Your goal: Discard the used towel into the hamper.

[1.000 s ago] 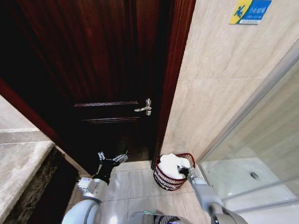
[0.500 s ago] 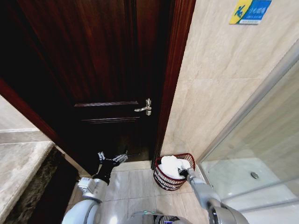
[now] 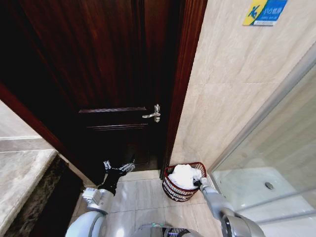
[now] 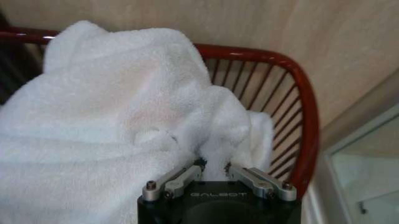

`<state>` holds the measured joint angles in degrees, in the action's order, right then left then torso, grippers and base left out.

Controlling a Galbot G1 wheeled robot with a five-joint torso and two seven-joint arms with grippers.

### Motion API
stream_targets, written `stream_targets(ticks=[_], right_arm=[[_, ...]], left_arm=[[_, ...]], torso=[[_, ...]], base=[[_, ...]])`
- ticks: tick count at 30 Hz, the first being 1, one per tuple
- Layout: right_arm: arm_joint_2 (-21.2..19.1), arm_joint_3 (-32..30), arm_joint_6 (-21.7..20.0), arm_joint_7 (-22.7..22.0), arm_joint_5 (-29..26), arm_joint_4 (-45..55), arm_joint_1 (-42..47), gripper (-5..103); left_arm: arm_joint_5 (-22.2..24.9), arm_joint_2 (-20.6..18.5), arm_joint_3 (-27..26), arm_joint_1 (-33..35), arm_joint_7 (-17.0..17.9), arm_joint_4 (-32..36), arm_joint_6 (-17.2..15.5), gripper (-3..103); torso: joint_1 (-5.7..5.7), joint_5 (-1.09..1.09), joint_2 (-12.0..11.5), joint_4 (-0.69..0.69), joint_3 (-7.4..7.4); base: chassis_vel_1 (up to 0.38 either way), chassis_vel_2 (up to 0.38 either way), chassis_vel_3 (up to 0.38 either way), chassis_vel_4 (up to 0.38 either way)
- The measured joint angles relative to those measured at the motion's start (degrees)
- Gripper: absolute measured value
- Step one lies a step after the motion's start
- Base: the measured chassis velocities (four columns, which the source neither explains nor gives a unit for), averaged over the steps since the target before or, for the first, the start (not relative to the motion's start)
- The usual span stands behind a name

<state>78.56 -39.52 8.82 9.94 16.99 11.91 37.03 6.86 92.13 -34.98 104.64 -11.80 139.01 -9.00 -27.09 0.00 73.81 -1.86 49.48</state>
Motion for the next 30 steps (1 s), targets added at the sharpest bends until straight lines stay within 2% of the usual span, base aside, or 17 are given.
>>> stream_targets(ticks=[2, 3, 5, 8, 9, 10, 12, 13, 14, 16, 19, 20, 23, 25, 28, 29, 30], right_arm=[[-0.03, -0.06, 0.02, -0.56, 0.00, 0.00, -0.09, 7], [-0.13, -0.27, 0.08, -2.55, -0.35, -0.02, -0.44, 7], [-0.48, -0.35, -0.06, -3.77, -1.28, 0.34, -0.71, 7], [-0.70, -0.36, -0.25, -3.97, -2.10, 1.12, -0.68, 7], [-0.76, -0.36, -0.30, -3.96, -2.53, 1.59, -0.51, 4], [-0.79, -0.33, -0.36, -3.62, -3.10, 2.49, 0.05, 8], [-0.79, -0.23, -0.37, -2.85, -3.94, 3.43, 0.64, 8], [-0.76, 0.08, -0.33, -1.35, -5.49, 5.34, 1.81, 13], [-0.47, 0.42, 0.59, 0.54, -7.44, 7.89, 3.58, 23], [-0.24, 0.57, 1.32, 1.39, -8.15, 9.19, 4.66, 23], [0.32, 2.87, 2.32, 2.83, -12.76, 15.81, 9.71, 40], [0.32, 2.87, 2.32, 2.83, -12.76, 15.81, 9.71, 40], [-0.31, 6.67, -0.95, 2.89, -20.54, 27.67, 16.82, 56], [-0.48, 7.16, -1.59, 2.83, -21.49, 30.07, 18.18, 56], [-0.84, 7.91, -3.25, 2.61, -22.93, 37.56, 22.50, 73], [-0.84, 7.91, -3.25, 2.61, -22.93, 37.56, 22.50, 73], [-0.91, 7.94, -3.52, 2.47, -23.25, 39.15, 23.52, 78]], left_arm=[[0.00, 0.00, 0.00, 0.00, 0.00, 0.00, 0.00, 100], [0.00, 0.00, 0.00, 0.00, 0.00, 0.00, 0.00, 100], [0.00, 0.00, 0.00, 0.00, 0.00, 0.00, 0.00, 100], [0.00, 0.00, 0.00, 0.00, 0.00, 0.00, 0.00, 100], [0.00, 0.00, 0.00, 0.00, 0.00, 0.00, 0.00, 100], [0.00, 0.00, 0.00, 0.00, 0.00, 0.00, 0.00, 100], [0.00, 0.00, 0.00, 0.00, 0.00, 0.00, 0.00, 100], [0.00, 0.00, 0.00, 0.00, 0.00, 0.00, 0.00, 100], [0.00, 0.00, 0.00, 0.00, 0.00, 0.00, 0.00, 100], [0.00, 0.00, 0.00, 0.00, 0.00, 0.00, 0.00, 100], [0.00, 0.00, 0.00, 0.00, 0.00, 0.00, 0.00, 100], [0.00, 0.00, 0.00, 0.00, 0.00, 0.00, 0.00, 100], [0.00, 0.01, 0.00, 0.00, 0.00, 0.00, 0.00, 100], [0.00, 0.00, 0.00, 0.00, 0.00, 0.00, 0.00, 100], [0.00, 0.00, 0.01, 0.00, -0.01, 0.00, 0.00, 100], [0.00, 0.00, 0.01, 0.00, -0.01, 0.00, 0.00, 100], [0.00, 0.00, 0.00, 0.00, 0.00, 0.00, 0.00, 100]], torso=[[0.00, 0.00, 0.00, 0.00, 0.00], [0.00, 0.01, 0.00, 0.00, 0.00], [0.00, 0.00, 0.00, 0.00, 0.00], [0.00, 0.00, 0.00, 0.01, 0.00], [0.00, -0.02, 0.00, 0.00, 0.00], [0.00, -0.01, -0.01, 0.00, 0.00], [0.00, -0.02, -0.01, 0.00, 0.00], [0.00, -0.03, -0.01, 0.01, 0.00], [0.00, -0.04, -0.01, 0.02, 0.00], [0.00, -0.04, -0.01, 0.01, 0.00], [0.00, 0.00, -0.01, 0.01, 0.00], [0.00, 0.00, -0.01, 0.01, 0.00], [0.00, -0.01, -0.01, 0.01, -0.01], [0.00, -0.02, -0.01, 0.01, -0.01], [0.00, 0.00, -0.01, 0.01, -0.01], [0.00, 0.00, -0.01, 0.01, -0.01], [0.00, -0.01, -0.01, 0.00, -0.01]], base=[[0.000, 0.000, 0.000, 0.000], [0.000, 0.000, 0.000, 0.000], [0.000, 0.000, 0.000, 0.000], [0.000, 0.000, 0.000, 0.000], [0.000, 0.000, 0.000, 0.000], [0.000, 0.000, 0.000, 0.000], [0.000, 0.000, 0.000, 0.000], [0.000, 0.000, 0.000, 0.000], [0.000, 0.000, 0.000, 0.000], [0.000, 0.000, 0.000, 0.000], [0.000, 0.000, 0.000, 0.000], [0.000, 0.000, 0.000, 0.000], [0.000, 0.000, 0.000, 0.000], [0.000, 0.000, 0.000, 0.000], [0.000, 0.000, 0.000, 0.000], [0.000, 0.000, 0.000, 0.000], [0.000, 0.000, 0.000, 0.000]])
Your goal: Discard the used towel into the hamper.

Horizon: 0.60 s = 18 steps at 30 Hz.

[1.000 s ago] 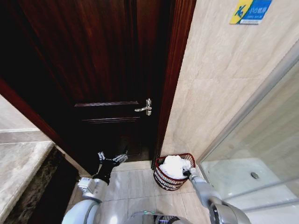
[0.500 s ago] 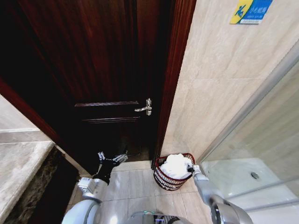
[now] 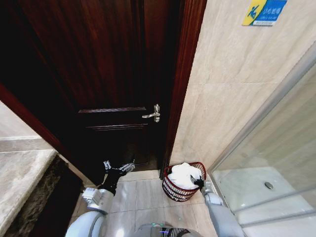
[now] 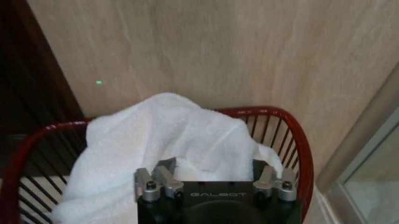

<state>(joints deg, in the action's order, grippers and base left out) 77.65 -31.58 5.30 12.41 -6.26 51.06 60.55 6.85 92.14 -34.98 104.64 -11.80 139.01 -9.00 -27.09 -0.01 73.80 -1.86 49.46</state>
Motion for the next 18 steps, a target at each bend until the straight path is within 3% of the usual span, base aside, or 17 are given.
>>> stream_targets(ticks=[2, 4, 7, 18], right_arm=[[-0.13, 0.04, -0.52, -0.34, -1.55, 5.30, 3.60, 88], [-0.14, 0.05, -0.69, -0.48, -2.26, 7.13, 4.69, 88], [-0.20, -0.02, -1.41, -1.89, -6.23, 18.19, 11.22, 99], [0.24, -3.40, -2.07, -5.04, -10.67, 43.46, 26.39, 100]], left_arm=[[0.00, 0.00, 0.00, 0.00, 0.00, 0.00, 0.00, 100], [0.00, -0.01, 0.00, 0.00, 0.00, 0.00, 0.00, 100], [0.00, -0.01, 0.00, 0.00, 0.00, 0.00, 0.00, 100], [0.00, 0.00, 0.00, 0.00, 0.00, 0.00, 0.00, 100]], torso=[[0.00, 0.02, 0.00, 0.01, 0.00], [0.00, 0.02, 0.00, 0.01, 0.00], [0.00, 0.02, 0.00, 0.01, 0.00], [0.00, 0.01, 0.02, 0.00, 0.00]], base=[[0.000, 0.000, 0.000, 0.000], [0.000, 0.000, 0.000, 0.000], [0.000, 0.000, 0.000, 0.000], [0.000, 0.000, 0.000, 0.000]])
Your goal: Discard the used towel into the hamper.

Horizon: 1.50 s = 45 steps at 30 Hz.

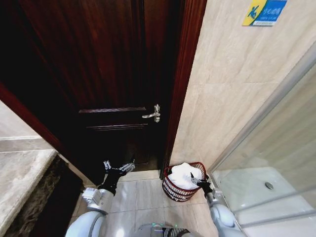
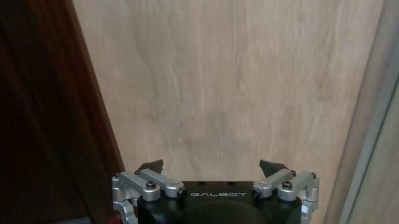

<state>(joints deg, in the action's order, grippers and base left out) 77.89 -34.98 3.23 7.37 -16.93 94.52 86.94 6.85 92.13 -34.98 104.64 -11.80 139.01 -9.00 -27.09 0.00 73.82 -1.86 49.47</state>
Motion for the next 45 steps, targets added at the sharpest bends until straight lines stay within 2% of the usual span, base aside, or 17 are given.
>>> stream_targets(ticks=[2, 6, 10, 13, 19, 26, 37, 45], right_arm=[[0.11, -0.22, 0.12, -0.12, -0.13, 1.34, 0.97, 100], [1.88, -1.17, 2.11, -0.68, -1.32, 11.26, 8.46, 100], [2.63, -1.38, 2.85, -0.66, -1.37, 15.18, 11.60, 100], [3.97, -1.87, 4.07, -0.64, 0.18, 22.24, 15.18, 100], [5.46, -2.09, 4.14, -1.06, 2.74, 29.83, 17.19, 100], [6.34, -3.69, 5.19, -1.12, 6.26, 34.94, 17.83, 100], [6.08, -4.12, 3.01, -1.36, 5.69, 41.94, 18.09, 100], [6.09, -4.05, 1.90, -2.36, 6.41, 42.60, 18.05, 100]], left_arm=[[0.00, 0.00, 0.00, 0.00, 0.00, 0.00, 0.00, 100], [0.00, 0.00, 0.00, 0.00, 0.00, 0.00, 0.00, 100], [0.00, 0.00, 0.00, 0.00, 0.00, 0.00, 0.00, 100], [0.00, 0.00, 0.00, 0.00, 0.00, 0.00, 0.00, 100], [0.00, 0.00, 0.00, 0.00, 0.00, 0.00, 0.00, 100], [0.00, 0.00, 0.00, 0.00, 0.00, 0.00, 0.00, 100], [0.01, 0.00, 0.00, 0.00, 0.00, 0.00, 0.00, 100], [0.00, 0.00, 0.00, 0.00, 0.00, 0.00, 0.00, 100]], torso=[[0.00, 0.00, 0.00, 0.00, 0.00], [0.00, 0.00, 0.00, -0.01, 0.00], [0.00, 0.00, 0.00, 0.02, 0.00], [0.01, -0.01, 0.00, 0.01, 0.00], [0.00, 0.00, 0.00, 0.00, 0.00], [0.00, 0.00, 0.00, 0.00, 0.00], [0.00, 0.00, -0.01, 0.00, 0.00], [0.00, 0.00, -0.02, 0.00, 0.01]], base=[[0.000, 0.000, 0.000, 0.000], [0.000, 0.000, 0.000, 0.000], [0.000, 0.000, 0.000, 0.000], [0.000, 0.000, 0.000, 0.000], [0.000, 0.000, 0.000, 0.000], [0.000, 0.000, 0.000, 0.000], [0.000, 0.000, 0.000, 0.000], [0.000, 0.000, 0.000, 0.000]])
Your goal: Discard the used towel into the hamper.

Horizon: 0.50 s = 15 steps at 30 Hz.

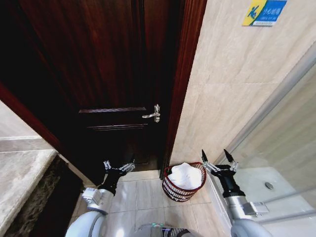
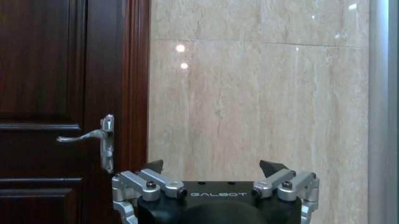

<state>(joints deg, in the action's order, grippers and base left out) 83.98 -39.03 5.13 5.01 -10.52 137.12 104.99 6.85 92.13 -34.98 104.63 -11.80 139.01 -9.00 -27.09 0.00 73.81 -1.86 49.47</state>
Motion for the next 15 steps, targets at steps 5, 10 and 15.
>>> stream_targets(ticks=[5, 10, 15], right_arm=[[0.00, 0.03, -0.02, -0.03, 0.02, -0.01, -0.03, 100], [-0.01, 0.05, -0.02, -0.03, 0.03, -0.11, -0.05, 100], [-0.02, 0.07, -0.02, -0.03, 0.04, -0.19, -0.06, 100]], left_arm=[[0.00, 0.00, 0.00, 0.00, 0.00, 0.00, 0.00, 100], [0.00, 0.00, 0.00, 0.00, 0.00, 0.00, 0.00, 100], [0.00, 0.00, 0.00, 0.00, 0.00, 0.00, 0.00, 100]], torso=[[0.00, 0.00, 0.00, 0.00, 0.00], [0.00, 0.00, 0.00, 0.00, 0.00], [0.00, 0.00, 0.00, 0.00, 0.00]], base=[[0.000, 0.000, 0.000, 0.000], [0.000, 0.000, 0.000, 0.000], [0.000, 0.000, 0.000, 0.000]])
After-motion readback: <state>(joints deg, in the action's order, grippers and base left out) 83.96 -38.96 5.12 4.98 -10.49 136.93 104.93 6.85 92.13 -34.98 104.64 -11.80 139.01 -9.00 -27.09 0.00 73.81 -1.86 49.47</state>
